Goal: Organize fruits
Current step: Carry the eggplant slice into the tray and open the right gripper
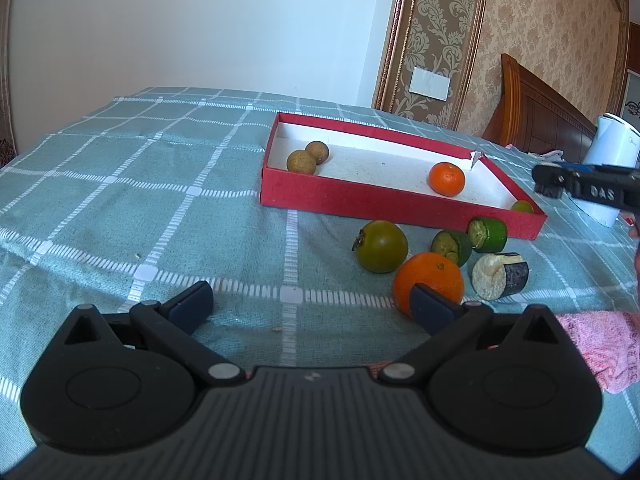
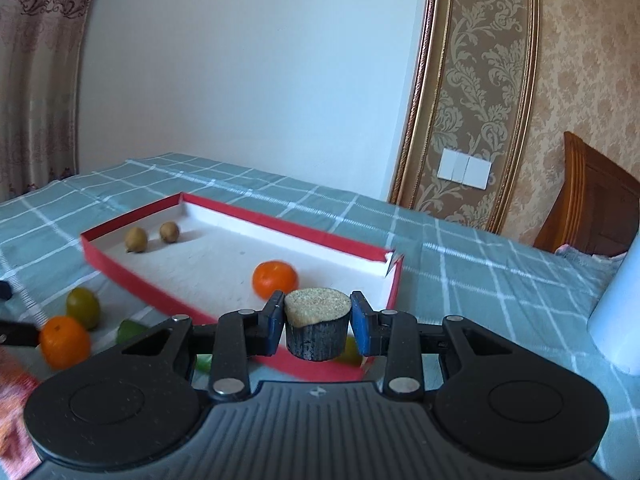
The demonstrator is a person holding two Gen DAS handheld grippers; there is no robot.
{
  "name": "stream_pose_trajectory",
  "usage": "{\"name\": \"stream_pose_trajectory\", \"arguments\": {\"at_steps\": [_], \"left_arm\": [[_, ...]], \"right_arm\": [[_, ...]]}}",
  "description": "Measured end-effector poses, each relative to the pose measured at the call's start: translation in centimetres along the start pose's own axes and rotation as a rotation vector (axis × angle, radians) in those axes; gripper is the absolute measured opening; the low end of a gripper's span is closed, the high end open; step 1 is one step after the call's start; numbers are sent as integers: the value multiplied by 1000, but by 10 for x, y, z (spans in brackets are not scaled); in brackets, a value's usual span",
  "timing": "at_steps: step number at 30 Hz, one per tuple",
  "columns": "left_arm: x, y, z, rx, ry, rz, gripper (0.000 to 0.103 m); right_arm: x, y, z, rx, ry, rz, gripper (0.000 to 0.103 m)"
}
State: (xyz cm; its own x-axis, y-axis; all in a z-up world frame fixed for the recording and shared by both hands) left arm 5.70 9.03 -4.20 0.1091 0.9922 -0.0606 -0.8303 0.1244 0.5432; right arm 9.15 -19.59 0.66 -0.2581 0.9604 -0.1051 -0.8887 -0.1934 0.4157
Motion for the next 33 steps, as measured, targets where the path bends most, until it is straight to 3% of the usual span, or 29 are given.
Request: {"name": "stream_pose_trajectory", "arguments": {"at_steps": [5,20,33], "left_arm": [[0,0,0,0,0,0,103],[0,0,0,0,0,0,103],[0,0,0,0,0,0,103]], "right_arm": [[-12,-19,9,12,-7,-33,34],[-45,-116,22,177,-91,-67,34],[-45,-132,21,211,-76,-76,35]]}}
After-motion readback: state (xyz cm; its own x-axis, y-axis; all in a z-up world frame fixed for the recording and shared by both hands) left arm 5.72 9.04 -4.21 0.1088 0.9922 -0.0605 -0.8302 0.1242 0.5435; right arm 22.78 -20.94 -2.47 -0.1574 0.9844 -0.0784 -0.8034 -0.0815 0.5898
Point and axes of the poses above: each gripper's, at about its wrist camera, not at the fingertips, and y roughly against the way its jaws point, x to its left, z to its top, the point moved 1 cm from there along -y, roughly the way its jaws point, and after that the axes turned 10 degrees about z, right-handed, at the moved point
